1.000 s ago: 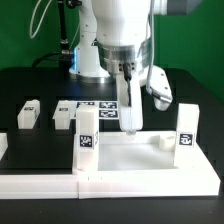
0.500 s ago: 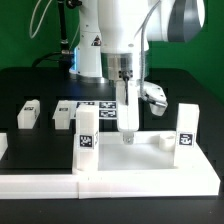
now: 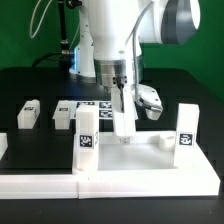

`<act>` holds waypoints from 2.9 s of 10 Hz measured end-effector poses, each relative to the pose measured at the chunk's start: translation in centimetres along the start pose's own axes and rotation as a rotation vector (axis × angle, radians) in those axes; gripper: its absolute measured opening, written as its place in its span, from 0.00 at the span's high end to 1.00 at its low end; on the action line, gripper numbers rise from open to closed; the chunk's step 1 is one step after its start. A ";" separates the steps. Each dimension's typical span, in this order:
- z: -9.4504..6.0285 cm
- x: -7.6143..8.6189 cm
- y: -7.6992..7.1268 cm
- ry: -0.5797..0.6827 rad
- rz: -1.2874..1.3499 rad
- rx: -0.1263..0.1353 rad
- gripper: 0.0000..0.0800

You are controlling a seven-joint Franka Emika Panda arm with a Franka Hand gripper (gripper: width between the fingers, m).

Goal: Assemble desk

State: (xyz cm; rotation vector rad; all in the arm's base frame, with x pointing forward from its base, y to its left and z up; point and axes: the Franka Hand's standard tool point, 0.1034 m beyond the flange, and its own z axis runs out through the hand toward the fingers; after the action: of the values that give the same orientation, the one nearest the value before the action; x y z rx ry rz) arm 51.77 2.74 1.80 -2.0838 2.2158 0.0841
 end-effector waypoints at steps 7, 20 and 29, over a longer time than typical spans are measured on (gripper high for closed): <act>0.1 0.0 0.2 -0.002 -0.004 -0.005 0.93; -0.5 5.5 2.5 -0.063 -0.655 -0.043 0.92; -0.3 3.7 -3.7 0.026 -1.475 -0.062 0.92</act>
Offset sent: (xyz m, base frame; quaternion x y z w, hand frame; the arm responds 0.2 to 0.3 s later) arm 0.0000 0.0000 0.0000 0.0000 0.0000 0.0000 1.0000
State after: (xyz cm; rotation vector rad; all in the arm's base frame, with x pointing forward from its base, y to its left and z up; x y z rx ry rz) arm 55.24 -1.17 1.79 -3.0783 0.2401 -0.0006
